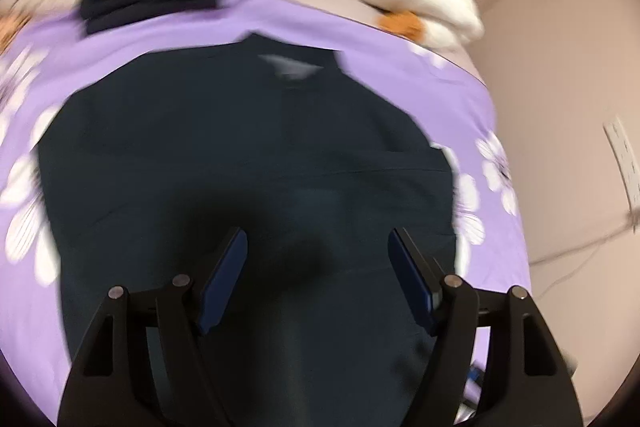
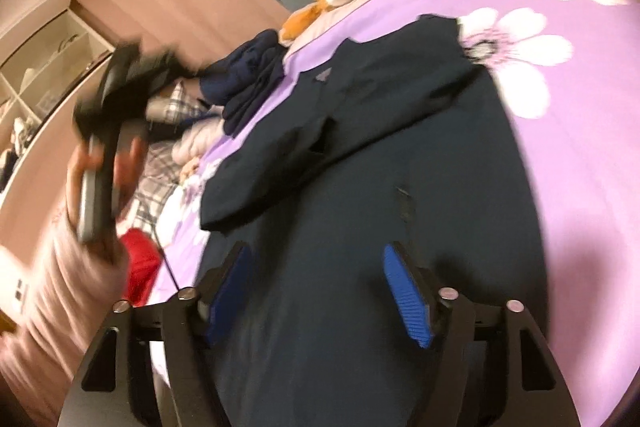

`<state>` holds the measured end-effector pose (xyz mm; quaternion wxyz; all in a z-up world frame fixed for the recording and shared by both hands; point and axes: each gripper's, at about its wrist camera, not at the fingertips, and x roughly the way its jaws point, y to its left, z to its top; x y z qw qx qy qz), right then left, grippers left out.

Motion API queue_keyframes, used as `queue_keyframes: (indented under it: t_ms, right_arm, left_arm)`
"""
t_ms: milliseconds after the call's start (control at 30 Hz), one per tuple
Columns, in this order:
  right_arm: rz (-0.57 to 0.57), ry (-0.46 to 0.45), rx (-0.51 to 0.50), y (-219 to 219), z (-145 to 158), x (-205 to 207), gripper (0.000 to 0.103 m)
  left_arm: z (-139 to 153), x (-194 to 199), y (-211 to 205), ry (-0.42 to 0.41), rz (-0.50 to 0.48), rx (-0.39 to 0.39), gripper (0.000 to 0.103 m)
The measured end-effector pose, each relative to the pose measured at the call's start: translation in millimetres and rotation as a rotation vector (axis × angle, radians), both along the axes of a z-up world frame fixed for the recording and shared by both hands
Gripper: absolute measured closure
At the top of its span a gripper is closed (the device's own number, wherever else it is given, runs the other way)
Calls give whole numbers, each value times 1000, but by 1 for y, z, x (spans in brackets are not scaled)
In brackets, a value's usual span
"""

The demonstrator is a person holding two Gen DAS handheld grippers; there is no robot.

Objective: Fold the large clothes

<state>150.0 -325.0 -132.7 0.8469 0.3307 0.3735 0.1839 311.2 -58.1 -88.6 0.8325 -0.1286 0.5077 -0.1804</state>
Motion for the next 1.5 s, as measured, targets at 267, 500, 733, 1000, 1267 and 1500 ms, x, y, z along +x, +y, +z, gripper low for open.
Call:
queue_keyframes:
  t_ms: [267, 500, 733, 1000, 1267, 1500]
  right_arm:
    - [75, 97, 144, 47, -16, 118, 33]
    - [31, 279, 93, 71, -49, 167, 33]
    - [-30, 311, 145, 74, -64, 170, 80]
    - [-118, 60, 19, 71, 20, 161, 92]
    - [-317, -147, -77, 9, 72, 121, 92]
    - [-389, 89, -122, -25, -5, 135, 92]
  left_arm:
    - [-53, -52, 150, 78, 194, -51, 30]
    - [-69, -85, 217, 106, 269, -102, 26]
    - [-88, -81, 225, 143, 267, -198, 26]
    - [-87, -63, 223, 137, 333, -410, 26]
    - [-87, -35, 203, 125, 330, -545, 26]
    - [-104, 10, 188, 138, 393, -600, 26]
